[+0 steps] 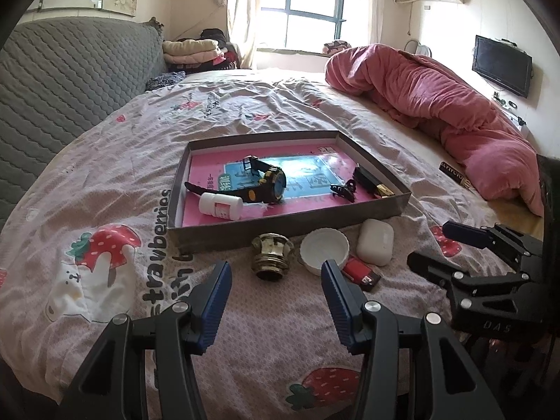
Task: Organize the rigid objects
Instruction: 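Withdraw both open tools from the box back toward the remaining objects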
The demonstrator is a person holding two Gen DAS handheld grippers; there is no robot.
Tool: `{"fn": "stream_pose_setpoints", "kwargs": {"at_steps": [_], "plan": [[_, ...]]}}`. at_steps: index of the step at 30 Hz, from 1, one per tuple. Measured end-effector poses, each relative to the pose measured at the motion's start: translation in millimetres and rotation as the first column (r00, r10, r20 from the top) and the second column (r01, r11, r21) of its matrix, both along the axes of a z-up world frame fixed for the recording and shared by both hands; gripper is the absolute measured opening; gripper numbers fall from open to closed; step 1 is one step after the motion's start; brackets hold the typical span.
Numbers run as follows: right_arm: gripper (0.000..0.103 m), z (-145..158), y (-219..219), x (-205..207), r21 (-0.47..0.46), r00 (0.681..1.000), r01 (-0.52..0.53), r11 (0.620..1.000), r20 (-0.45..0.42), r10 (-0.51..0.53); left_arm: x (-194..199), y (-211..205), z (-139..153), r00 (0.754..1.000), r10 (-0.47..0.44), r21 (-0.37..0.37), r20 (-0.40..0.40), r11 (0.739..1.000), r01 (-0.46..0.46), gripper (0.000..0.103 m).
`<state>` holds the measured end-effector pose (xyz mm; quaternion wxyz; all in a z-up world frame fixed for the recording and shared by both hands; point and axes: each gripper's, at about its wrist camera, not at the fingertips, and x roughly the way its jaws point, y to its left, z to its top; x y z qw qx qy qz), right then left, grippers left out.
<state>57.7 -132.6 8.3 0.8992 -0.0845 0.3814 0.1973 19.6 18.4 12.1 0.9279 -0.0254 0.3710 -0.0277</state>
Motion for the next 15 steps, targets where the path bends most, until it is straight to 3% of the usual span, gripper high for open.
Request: {"fn": "stream_pose_setpoints", "kwargs": {"at_steps": [15], "plan": [[0.076,-13,21,-7,-0.031,0.993,-0.1,0.994,-0.058,0.098,3,-1,-14,0.999,-0.003,-0.017,-0.053,1.0,0.002,0.053]]}}
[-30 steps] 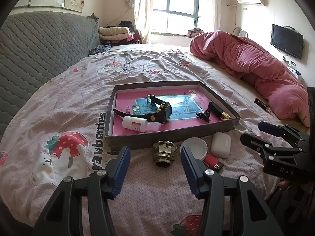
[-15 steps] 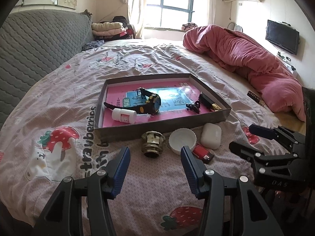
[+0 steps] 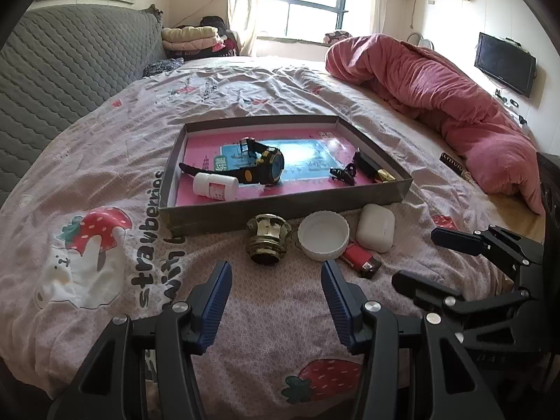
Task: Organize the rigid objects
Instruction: 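Withdraw both open tools from the box back toward the remaining objects, then move the left tool to the gold metal fitting while the right tool grasps the white bottle cap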
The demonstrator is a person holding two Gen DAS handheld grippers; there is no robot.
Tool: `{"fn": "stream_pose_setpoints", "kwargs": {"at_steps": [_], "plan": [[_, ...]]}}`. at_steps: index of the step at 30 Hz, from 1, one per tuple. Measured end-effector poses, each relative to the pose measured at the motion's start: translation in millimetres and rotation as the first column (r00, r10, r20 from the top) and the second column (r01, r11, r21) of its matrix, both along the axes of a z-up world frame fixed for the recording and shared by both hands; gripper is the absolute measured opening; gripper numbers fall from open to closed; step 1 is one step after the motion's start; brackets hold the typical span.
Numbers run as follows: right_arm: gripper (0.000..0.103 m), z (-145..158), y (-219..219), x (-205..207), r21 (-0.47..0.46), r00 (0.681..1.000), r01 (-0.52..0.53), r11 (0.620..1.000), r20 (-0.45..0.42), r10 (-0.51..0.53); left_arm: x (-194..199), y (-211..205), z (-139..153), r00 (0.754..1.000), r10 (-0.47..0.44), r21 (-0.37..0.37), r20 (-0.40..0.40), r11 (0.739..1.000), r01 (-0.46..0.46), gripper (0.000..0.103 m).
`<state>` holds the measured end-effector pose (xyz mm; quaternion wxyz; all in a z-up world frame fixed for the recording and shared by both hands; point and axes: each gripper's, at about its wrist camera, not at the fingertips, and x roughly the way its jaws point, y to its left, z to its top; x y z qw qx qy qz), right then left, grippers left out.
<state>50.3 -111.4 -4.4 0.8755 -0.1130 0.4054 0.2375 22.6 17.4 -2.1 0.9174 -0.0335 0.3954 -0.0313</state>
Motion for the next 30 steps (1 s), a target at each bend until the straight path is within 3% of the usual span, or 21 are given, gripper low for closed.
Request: {"fn": "stream_pose_setpoints", "kwargs": {"at_steps": [10,18,30], "plan": [[0.076,-14,8,9,0.007,0.998,-0.004,1.0,-0.06,0.005,8,5,-10,1.0,0.007,-0.012,-0.021,1.0,-0.007,0.053],[0.076,-13,15,16,0.019,0.999,0.007,1.0,-0.048,-0.006,16,11,-17,0.999,0.02,-0.037,-0.042,0.999,-0.022,0.053],[0.076,-22,40,23,-0.067,0.998,-0.06,0.996,0.011,0.061,29,17,-28,0.998,0.026,-0.055,-0.06,0.998,-0.029,0.053]]}}
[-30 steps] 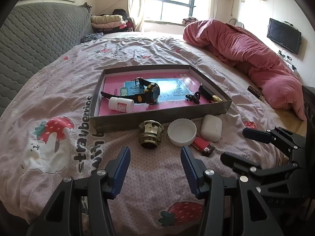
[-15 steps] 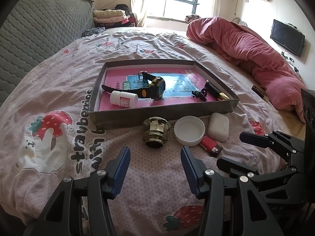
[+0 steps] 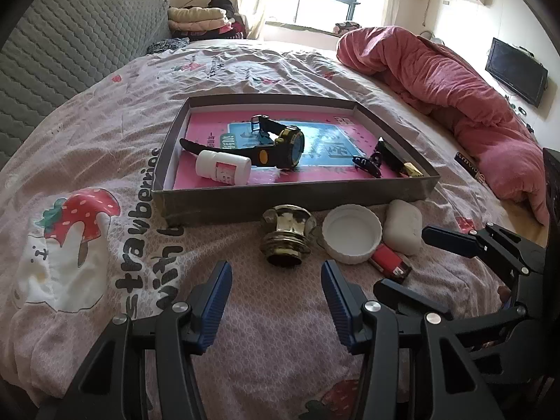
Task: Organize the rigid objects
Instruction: 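Move the left tool to the gold metal fitting while the right tool grasps the white bottle cap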
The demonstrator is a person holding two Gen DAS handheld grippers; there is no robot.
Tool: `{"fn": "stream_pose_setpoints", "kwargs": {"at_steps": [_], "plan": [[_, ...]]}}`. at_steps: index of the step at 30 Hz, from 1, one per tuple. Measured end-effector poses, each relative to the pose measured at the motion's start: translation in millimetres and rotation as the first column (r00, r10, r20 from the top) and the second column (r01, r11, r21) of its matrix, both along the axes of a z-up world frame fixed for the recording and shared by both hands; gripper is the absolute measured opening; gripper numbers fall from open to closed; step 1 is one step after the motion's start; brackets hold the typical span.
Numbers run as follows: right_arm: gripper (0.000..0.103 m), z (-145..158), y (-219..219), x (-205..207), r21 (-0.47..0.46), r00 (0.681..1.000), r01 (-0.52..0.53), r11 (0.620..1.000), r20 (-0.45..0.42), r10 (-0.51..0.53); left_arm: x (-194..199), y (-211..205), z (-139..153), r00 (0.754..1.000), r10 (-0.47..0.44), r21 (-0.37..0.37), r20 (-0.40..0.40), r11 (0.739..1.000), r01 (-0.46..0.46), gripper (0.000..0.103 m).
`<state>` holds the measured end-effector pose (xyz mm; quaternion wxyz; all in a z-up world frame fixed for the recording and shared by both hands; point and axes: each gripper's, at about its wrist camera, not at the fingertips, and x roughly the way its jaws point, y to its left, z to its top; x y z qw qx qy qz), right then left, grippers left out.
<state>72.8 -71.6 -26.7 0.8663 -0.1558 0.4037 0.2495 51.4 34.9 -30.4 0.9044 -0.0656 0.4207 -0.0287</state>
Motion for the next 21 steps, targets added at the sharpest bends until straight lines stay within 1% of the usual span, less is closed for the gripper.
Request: {"fn": "stream_pose_setpoints", "kwargs": {"at_steps": [3,12,21], "plan": [[0.076,-4,4,2,-0.023,1.0,-0.015,1.0,0.01,0.015,4,3,-3,1.0,0.004,-0.012,-0.006,1.0,-0.004,0.053],[0.076,-11,12,10,-0.037,0.999,-0.033,0.999,0.02,0.034,12,6,-8,1.0,0.001,-0.049,-0.02,0.999,-0.002,0.053],[0.076,-16,19,19,-0.047,0.998,-0.045,0.998,0.034,0.047,19,6,-15,0.999,-0.003,-0.062,-0.035,0.998,0.001,0.053]]}}
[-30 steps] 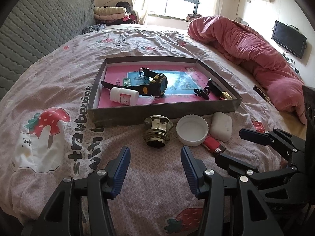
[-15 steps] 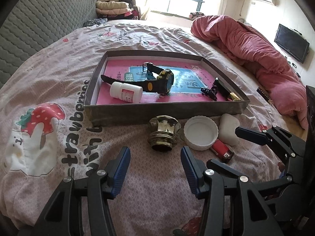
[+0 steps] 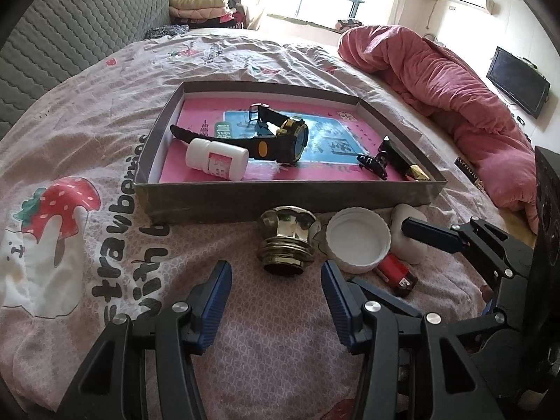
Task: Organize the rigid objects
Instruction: 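Move the left tool to the gold metal fitting while the right tool grasps the white bottle cap, then close the left tool on the gold metal fitting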
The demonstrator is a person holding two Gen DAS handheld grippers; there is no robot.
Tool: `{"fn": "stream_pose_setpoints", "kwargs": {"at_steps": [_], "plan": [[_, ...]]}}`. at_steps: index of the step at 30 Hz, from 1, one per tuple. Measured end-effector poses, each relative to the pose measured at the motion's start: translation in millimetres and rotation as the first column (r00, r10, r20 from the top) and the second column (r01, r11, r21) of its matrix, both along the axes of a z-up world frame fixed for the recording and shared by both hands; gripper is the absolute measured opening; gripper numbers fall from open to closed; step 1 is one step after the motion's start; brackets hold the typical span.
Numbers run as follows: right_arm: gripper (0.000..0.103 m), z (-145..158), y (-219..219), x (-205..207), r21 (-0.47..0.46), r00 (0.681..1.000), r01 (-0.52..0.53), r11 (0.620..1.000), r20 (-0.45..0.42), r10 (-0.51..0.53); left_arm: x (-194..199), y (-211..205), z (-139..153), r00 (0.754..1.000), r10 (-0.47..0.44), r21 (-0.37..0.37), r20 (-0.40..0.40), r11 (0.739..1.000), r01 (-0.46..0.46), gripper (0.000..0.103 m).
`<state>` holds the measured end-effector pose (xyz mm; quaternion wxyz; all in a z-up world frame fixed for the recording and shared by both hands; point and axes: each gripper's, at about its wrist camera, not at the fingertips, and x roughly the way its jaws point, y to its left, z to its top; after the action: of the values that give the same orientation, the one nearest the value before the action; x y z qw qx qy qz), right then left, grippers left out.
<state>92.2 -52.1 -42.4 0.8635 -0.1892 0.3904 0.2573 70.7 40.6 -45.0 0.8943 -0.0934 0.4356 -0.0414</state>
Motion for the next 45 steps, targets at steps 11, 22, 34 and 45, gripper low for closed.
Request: {"fn": "stream_pose_setpoints", "kwargs": {"at_steps": [11,22,34,45], "plan": [[0.076,-7,11,8,-0.024,0.999,-0.04,0.999,0.031,0.04,8,6,-2,1.0,0.009,-0.034,-0.004,0.999,-0.009,0.053],[0.052,-14,21,15,-0.058,0.995,-0.089,0.994,0.032,0.091,18,5,-8,1.0,0.005,-0.054,-0.014,0.999,-0.006,0.053],[0.052,1,8,20,-0.016,0.997,-0.065,0.998,0.044,0.065,27,6,-13,1.0,-0.011,-0.08,-0.015,0.997,0.01,0.053],[0.052,7,2,15,-0.02,0.995,-0.079,0.997,0.053,0.08,33,6,-15,0.999,-0.03,-0.075,-0.016,0.997,0.029,0.049]]}}
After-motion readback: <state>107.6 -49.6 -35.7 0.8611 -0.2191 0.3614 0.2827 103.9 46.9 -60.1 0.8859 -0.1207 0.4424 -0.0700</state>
